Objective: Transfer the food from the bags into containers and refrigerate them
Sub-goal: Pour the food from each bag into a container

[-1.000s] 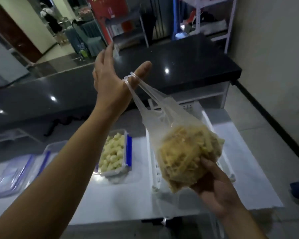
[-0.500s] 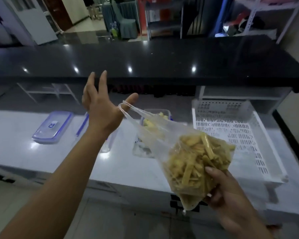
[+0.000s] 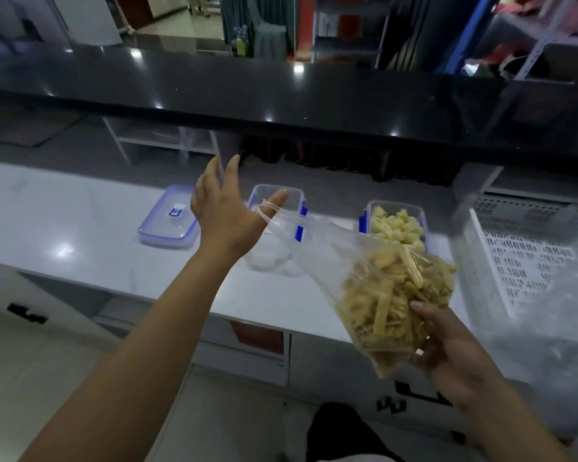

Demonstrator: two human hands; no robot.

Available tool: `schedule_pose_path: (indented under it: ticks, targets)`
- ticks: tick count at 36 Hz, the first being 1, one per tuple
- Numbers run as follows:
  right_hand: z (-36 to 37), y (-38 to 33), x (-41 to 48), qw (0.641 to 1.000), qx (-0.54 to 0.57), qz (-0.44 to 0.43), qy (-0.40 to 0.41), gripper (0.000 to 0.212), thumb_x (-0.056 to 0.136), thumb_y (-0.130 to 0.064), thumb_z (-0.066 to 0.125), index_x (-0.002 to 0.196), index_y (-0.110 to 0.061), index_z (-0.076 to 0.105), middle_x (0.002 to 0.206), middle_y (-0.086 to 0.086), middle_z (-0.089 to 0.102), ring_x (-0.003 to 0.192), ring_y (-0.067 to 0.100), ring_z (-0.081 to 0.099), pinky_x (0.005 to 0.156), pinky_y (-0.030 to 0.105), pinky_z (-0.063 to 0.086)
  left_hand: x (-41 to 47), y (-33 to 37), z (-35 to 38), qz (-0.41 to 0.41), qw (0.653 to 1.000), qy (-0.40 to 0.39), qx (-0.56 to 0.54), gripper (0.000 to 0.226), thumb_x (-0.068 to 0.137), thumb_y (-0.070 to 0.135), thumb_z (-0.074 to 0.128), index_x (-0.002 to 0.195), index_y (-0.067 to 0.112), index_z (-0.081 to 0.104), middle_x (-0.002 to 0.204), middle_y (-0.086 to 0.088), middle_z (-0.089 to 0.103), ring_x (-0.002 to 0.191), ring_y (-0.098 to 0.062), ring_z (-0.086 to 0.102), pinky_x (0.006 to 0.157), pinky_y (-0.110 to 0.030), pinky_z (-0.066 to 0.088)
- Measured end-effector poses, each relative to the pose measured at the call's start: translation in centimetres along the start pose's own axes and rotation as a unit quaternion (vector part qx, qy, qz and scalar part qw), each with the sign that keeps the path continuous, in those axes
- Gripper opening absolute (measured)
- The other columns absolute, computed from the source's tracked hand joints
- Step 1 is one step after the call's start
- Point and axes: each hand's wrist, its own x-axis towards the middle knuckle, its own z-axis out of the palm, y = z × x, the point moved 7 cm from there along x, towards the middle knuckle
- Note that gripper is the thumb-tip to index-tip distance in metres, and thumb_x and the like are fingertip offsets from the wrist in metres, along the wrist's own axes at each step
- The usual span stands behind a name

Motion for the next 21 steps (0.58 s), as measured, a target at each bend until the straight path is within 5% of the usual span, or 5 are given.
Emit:
schedule_pose_path:
  ticks: [8,15,21]
  targets:
    - [3.8,-1.7,4.5,1.0,-0.007,-0.015,0.003,0.063,0.066,-0.024,0.076,0.127,-0.028,0.062,0.118,0.007,0.073,0.099,0.031,0.071,0.067,0.048,0.059,6.1,-4.1,3.2,-0.025,0.999,-0.025,-0.034,0.09,0.083,0.073,0.055,0.155,0.025,0.03,0.165,-0.007,0.017,0.151,-0.029,0.013,0.119,-0.05,0.013]
    - [6.9,-3.2,11.0,0.999,-0.017,-0.022,0.021,0.057,0.065,-0.024,0.078,0.121,-0.032,0.067,0.113,0.004,0.075,0.083,0.022,0.076,0.059,0.041,0.058,12.3,-8.0,7.7,-0.039,0.997,-0.072,-0.004,0.09,0.083,0.076,0.053,0.154,0.026,0.031,0.164,-0.007,0.019,0.151,-0.029,0.014,0.119,-0.051,0.015]
    - [8.2,-5.2,15.3,0.995,-0.057,-0.043,0.071,0.062,0.051,-0.033,0.085,0.109,-0.042,0.068,0.11,-0.003,0.076,0.09,0.022,0.075,0.065,0.042,0.059,16.3,-11.4,12.1,-0.043,0.988,-0.144,0.028,0.092,0.081,0.079,0.051,0.154,0.028,0.029,0.164,-0.007,0.017,0.151,-0.031,0.013,0.119,-0.054,0.014]
